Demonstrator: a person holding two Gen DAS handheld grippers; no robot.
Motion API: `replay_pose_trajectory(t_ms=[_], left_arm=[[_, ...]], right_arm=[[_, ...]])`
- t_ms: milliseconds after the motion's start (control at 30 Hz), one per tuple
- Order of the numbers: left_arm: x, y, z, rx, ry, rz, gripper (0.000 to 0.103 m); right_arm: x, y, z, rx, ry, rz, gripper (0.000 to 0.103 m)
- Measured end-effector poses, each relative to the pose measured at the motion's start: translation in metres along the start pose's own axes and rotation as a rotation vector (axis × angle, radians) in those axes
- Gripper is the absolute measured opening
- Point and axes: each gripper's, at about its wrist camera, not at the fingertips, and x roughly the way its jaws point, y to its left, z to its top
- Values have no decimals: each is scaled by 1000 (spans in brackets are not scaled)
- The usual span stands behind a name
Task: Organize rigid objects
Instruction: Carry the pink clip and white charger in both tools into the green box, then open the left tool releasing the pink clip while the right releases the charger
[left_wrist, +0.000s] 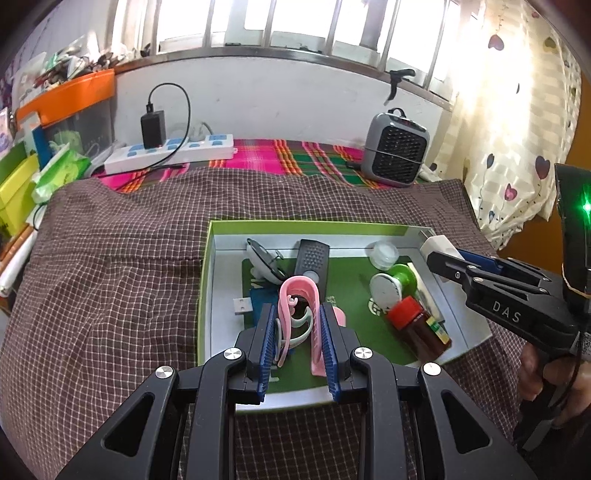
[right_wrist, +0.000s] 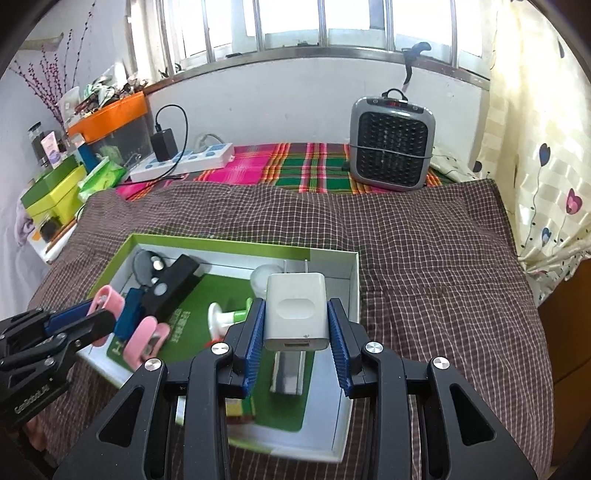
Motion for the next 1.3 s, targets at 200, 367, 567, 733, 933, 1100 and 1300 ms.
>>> replay_pose_trajectory(t_ms=[200, 367, 567, 733, 933, 1100, 1300], left_arm=[[7, 2, 1, -4, 9, 10, 23], [12, 3, 0, -9, 19, 16, 23], [16, 3, -1, -7, 24, 19, 23], [19, 4, -1, -8, 29, 20, 23], [21, 4, -1, -7, 31, 25, 23], [21, 3, -2, -3, 29, 25, 23], [21, 3, -3, -8, 28, 29, 23]], right_arm=[[17, -3, 4, -2, 27, -6, 35], [27, -4, 5, -1, 42, -6, 35], [33, -2, 4, -18, 48, -7, 35], [37, -2, 3, -22, 55, -4, 35], [38, -1, 3, -24, 53, -7, 35], [38, -1, 3, -25, 51, -6, 35], [37, -1, 3, -21, 49, -4, 35]])
